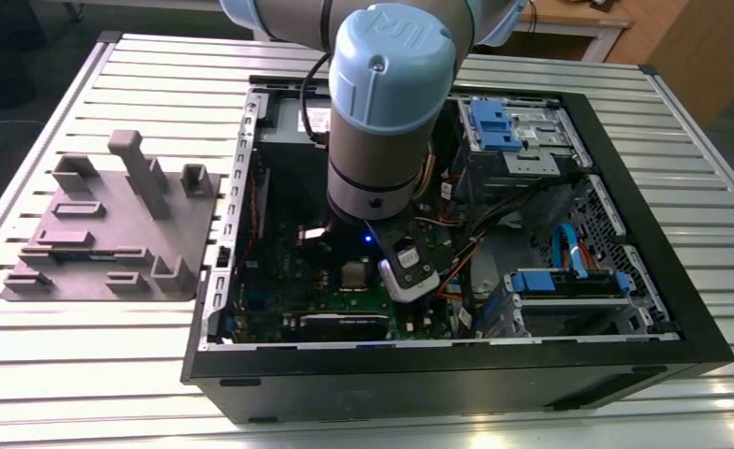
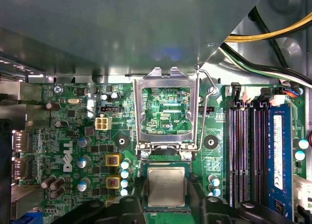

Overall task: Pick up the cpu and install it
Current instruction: 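Place the cpu into insertion slot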

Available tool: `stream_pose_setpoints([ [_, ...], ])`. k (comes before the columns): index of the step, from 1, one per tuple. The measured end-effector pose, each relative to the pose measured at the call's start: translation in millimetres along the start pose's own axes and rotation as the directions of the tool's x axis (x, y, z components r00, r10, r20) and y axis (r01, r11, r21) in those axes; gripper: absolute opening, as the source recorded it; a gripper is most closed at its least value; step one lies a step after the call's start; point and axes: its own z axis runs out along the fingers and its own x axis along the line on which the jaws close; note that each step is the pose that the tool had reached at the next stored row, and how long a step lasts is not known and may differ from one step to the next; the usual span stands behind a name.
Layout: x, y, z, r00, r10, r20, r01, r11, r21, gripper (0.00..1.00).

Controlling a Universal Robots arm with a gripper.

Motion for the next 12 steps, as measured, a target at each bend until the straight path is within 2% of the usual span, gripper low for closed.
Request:
stream_pose_setpoints([
  [2, 0.0, 0.0, 0.0, 1.0000, 0.000, 0.0000, 0.000, 1.0000, 0.0000, 0.44],
  [12, 1.5, -2.4, -1.1, 1.0000, -0.007, -0.0001, 0.007, 1.0000, -0.0002, 0.44],
])
